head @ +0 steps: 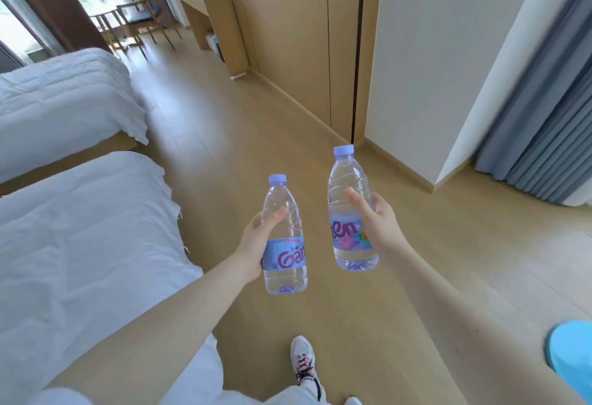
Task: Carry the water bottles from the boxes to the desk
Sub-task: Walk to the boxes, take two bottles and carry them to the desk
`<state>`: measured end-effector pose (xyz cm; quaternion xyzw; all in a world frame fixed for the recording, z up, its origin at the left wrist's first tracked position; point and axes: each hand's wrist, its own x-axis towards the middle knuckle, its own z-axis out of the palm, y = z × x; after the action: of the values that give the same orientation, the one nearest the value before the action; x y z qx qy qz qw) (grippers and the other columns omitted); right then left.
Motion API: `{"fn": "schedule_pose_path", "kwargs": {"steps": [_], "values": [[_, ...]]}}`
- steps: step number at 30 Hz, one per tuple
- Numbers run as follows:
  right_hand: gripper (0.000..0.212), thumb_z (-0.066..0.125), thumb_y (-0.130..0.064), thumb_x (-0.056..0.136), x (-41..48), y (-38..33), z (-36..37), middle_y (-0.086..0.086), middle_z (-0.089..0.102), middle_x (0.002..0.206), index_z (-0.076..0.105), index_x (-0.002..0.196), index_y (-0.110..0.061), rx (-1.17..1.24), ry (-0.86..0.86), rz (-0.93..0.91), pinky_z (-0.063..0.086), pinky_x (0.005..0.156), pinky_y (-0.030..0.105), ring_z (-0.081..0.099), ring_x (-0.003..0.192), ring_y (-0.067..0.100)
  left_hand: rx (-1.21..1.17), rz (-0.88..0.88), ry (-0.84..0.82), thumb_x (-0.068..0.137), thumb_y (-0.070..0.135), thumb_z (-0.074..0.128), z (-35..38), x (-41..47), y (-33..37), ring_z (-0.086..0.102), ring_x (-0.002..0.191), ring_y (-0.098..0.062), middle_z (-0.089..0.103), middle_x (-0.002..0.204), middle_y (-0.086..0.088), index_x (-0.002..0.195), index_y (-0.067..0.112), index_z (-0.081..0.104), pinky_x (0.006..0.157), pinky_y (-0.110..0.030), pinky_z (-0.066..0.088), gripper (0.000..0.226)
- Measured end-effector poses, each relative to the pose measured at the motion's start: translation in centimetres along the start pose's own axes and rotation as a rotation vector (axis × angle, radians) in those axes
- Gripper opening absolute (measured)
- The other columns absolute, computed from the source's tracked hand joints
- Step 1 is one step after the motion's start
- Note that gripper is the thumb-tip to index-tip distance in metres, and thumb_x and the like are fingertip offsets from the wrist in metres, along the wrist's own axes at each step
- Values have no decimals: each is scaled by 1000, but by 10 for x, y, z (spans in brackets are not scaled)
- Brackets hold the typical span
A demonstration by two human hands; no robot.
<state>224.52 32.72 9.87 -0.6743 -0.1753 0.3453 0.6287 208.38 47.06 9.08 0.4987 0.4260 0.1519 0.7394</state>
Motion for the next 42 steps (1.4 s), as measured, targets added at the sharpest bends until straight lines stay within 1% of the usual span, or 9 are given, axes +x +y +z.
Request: {"fn": "schedule_pose_path", "kwargs": {"steps": [4,9,13,19,25,32,35,38,42], "values": [[50,67,-60,73,34,-8,18,4,73,96,65,101,-19,-47,-9,14,58,80,36,72,85,19,-56,14,-3,86,37,65,-10,35,14,69,73,-23,72,87,-5,96,19,65,73,-34,56,21],[41,68,-53,82,94,-20,57,5,73,96,64,102,-18,-81,-28,28,55,72,30,72,83,19,-134,-52,20,85,54,60,-39,93,37,70,81,-29,71,97,-11,109,15,64,80,-40,56,46],[80,68,-70,63,150,-42,111,6,72,103,62,117,-12,-105,-83,49,57,80,35,71,89,21,-170,-30,32,86,56,58,-79,142,76,69,84,-31,70,101,-13,113,13,62,85,-44,55,51],[81,66,-65,61,212,-76,192,7,70,87,63,109,0,-91,-178,8,55,82,40,69,79,21,-214,14,55,91,49,56,-144,199,135,66,72,-27,67,89,-11,95,14,63,70,-35,55,36],[95,64,-74,56,261,-92,244,8,66,90,60,110,4,-101,-242,0,50,94,50,65,85,24,-278,20,65,88,49,60,-187,239,160,65,70,-27,66,92,-12,99,13,62,67,-34,55,37],[36,53,-43,95,339,-104,296,4,72,83,70,94,-12,-73,-327,44,55,74,33,69,75,19,-337,30,104,80,58,59,-229,296,187,64,61,-22,65,78,-8,91,11,63,59,-30,56,49],[35,52,-42,96,384,-108,319,2,72,80,70,91,-13,-63,-353,65,55,77,34,69,77,21,-331,42,136,78,58,62,-246,329,201,64,63,-23,65,80,-9,93,10,62,61,-31,56,50],[38,54,-48,94,434,-116,344,3,73,88,72,94,-14,-47,-390,88,53,91,42,69,91,25,-371,23,149,74,61,64,-260,365,220,65,67,-23,64,85,-9,96,12,59,64,-32,57,54],[52,61,-60,80,507,-130,372,7,73,101,73,101,-13,-48,-453,104,46,102,53,66,105,31,-394,7,137,70,72,66,-271,421,255,64,85,-29,59,106,-16,109,14,57,80,-41,54,71]]}}
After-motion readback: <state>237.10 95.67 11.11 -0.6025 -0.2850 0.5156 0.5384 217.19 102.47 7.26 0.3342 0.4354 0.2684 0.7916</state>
